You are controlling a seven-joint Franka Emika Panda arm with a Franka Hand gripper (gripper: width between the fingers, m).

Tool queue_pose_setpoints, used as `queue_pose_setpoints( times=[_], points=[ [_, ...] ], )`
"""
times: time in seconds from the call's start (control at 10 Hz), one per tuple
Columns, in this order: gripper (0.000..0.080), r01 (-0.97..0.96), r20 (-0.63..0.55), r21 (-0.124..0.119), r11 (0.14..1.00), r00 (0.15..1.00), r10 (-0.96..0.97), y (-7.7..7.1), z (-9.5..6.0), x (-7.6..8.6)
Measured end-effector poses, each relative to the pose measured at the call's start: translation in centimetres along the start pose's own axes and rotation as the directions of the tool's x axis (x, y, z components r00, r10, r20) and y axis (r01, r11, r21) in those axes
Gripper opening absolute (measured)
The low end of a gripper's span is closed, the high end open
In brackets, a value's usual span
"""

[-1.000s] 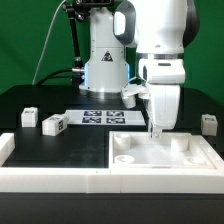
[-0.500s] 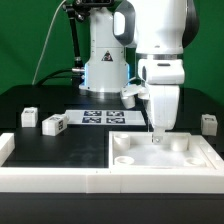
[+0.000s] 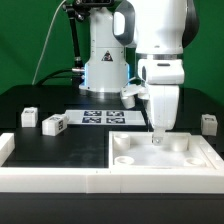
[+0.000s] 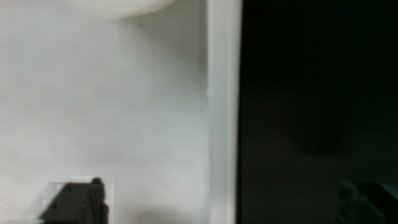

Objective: Assemble one leg

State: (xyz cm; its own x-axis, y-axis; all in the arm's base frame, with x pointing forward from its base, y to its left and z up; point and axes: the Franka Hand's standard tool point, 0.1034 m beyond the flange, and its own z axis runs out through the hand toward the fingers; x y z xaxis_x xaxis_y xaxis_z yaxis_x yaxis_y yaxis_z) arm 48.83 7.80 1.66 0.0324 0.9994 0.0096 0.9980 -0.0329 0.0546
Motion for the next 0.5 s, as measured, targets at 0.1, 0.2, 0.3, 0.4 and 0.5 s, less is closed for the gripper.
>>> queue_pose_setpoints(
  times=[0.1, 0.2, 0.3, 0.4, 0.5],
  points=[
    [0.0649, -0.004, 0.0, -0.001, 1.0, 1.0, 0.004, -0.1, -0.1, 0.0],
    [0.0649, -0.016, 0.001, -0.008, 1.0, 1.0, 0.016, -0.2, -0.8, 0.1],
    [0.0649, -0.036, 0.001, -0.017, 0.999, 0.999, 0.036, -0.5, -1.9, 0.1],
    [0.0649, -0.056, 0.002, -0.029, 0.998, 0.998, 0.056, -0.9, -3.2, 0.2],
    [0.0649, -0.065, 0.0, -0.045, 0.997, 0.998, 0.065, -1.1, -4.5, 0.4]
  ],
)
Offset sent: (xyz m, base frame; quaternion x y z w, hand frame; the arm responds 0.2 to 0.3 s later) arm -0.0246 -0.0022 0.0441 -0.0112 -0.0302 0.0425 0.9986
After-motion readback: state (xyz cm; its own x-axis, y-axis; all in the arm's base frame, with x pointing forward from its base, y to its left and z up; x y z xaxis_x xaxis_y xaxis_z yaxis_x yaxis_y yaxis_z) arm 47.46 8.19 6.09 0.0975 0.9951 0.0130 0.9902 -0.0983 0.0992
